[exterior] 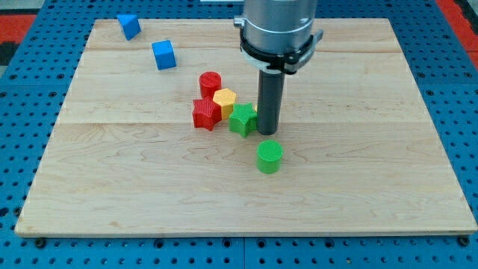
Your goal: Push the heart and green star into the hexagon and red star
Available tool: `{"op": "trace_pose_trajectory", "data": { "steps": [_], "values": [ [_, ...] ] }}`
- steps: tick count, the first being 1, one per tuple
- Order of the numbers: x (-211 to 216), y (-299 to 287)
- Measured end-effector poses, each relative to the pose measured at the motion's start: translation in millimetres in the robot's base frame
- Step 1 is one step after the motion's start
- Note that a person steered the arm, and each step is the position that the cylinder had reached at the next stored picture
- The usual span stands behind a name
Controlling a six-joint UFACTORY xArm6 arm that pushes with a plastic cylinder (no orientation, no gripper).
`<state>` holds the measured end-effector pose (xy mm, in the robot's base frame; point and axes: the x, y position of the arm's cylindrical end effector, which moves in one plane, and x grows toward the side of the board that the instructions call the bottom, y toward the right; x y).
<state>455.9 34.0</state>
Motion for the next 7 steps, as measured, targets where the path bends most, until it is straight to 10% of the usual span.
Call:
{"op": "trace_pose_trajectory", "data": {
  "steps": [4, 7],
  "values": [
    [-12, 81],
    [-16, -12]
  ]
}}
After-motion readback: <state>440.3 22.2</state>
